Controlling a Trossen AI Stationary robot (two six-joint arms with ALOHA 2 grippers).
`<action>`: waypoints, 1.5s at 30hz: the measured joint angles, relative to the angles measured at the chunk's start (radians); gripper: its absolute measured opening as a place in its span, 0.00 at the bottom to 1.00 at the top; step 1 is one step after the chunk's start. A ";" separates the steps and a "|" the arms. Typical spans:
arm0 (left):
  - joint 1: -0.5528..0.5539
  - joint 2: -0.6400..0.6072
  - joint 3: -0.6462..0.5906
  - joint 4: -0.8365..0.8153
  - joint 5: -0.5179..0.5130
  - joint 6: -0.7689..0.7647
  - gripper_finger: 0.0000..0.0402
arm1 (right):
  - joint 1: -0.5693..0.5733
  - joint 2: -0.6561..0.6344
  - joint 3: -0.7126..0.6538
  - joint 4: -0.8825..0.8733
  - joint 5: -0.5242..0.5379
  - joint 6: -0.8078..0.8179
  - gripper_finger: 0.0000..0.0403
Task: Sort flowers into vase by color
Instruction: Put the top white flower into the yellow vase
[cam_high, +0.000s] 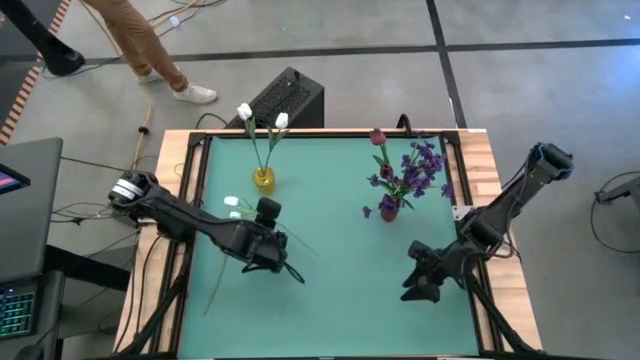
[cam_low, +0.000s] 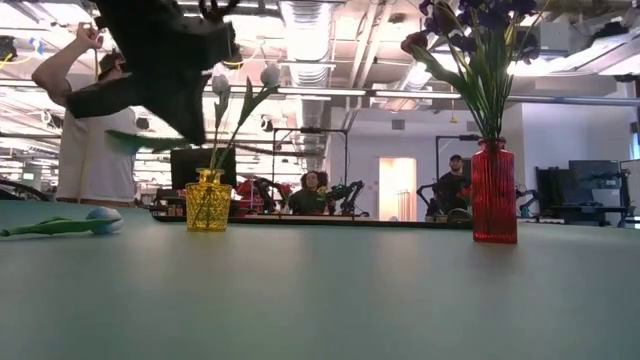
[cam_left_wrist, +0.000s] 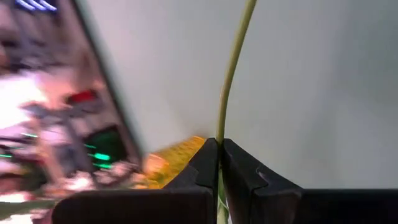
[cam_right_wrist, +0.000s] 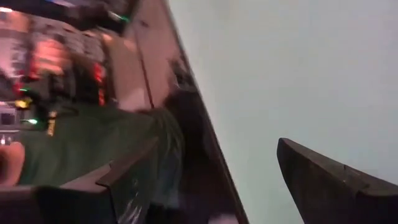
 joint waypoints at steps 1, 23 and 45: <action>-0.013 0.000 0.000 0.015 -0.039 0.031 0.00 | 0.007 0.014 0.000 0.042 0.037 -0.043 0.86; -0.148 0.005 0.000 0.593 -0.075 0.783 0.00 | -0.175 0.764 0.029 1.198 0.346 -0.734 0.86; -0.158 0.005 0.000 0.608 -0.217 1.031 0.00 | -0.304 0.932 0.227 1.128 0.366 -0.875 0.62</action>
